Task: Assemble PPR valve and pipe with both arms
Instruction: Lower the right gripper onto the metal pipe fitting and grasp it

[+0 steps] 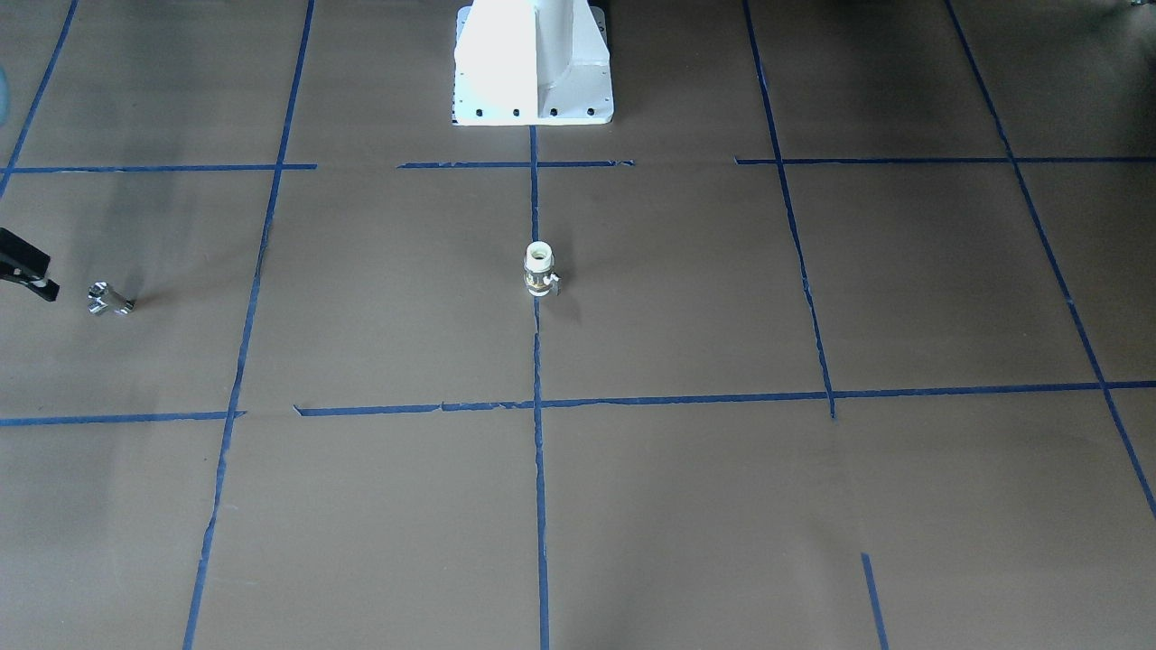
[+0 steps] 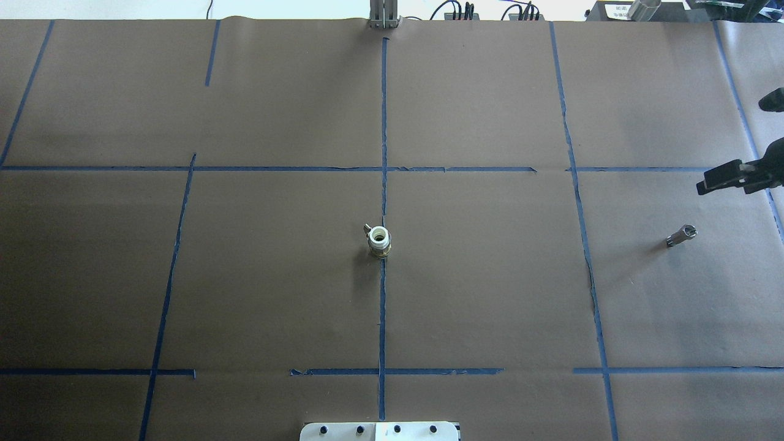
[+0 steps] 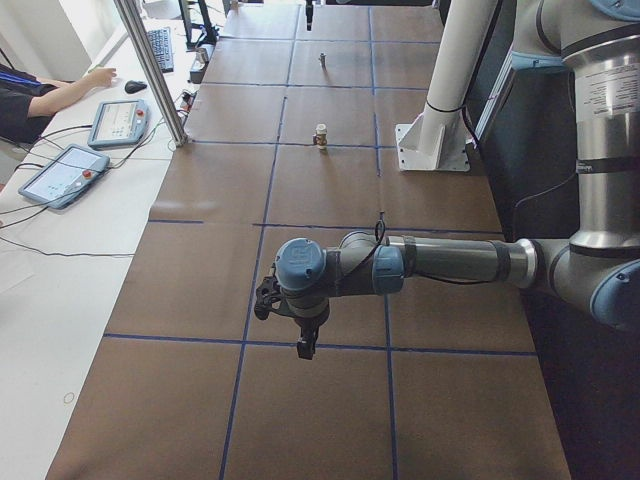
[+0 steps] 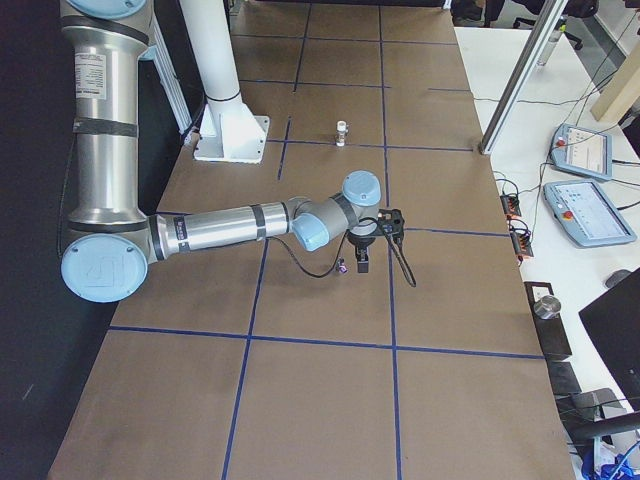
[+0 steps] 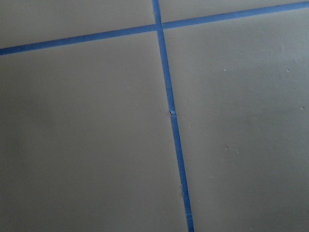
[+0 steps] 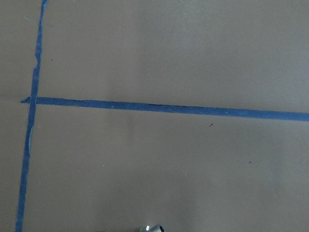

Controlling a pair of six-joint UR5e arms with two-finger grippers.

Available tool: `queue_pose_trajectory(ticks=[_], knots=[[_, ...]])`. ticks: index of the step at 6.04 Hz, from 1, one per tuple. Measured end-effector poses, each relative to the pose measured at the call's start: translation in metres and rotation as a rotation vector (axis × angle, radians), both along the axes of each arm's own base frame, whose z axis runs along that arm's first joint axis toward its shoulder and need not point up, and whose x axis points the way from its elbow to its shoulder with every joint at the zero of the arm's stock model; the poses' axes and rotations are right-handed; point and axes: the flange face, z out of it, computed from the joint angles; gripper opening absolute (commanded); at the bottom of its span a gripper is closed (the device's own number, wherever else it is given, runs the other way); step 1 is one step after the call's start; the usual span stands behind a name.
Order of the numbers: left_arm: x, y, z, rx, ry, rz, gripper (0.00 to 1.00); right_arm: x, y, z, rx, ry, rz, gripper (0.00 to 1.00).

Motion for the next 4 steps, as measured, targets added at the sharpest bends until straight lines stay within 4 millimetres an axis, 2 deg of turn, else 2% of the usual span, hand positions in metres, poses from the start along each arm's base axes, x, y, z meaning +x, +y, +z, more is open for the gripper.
queue_pose_trajectory(ticks=[2,4], knots=[[0.000,-0.001,-0.001,-0.011,0.000,-0.013,1.00,-0.035,0.027,0.015,0.036,0.034,-0.032,1.00],[0.000,-0.001,-0.001,-0.012,0.000,-0.015,1.00,-0.052,0.036,0.020,0.043,0.050,-0.060,0.99]])
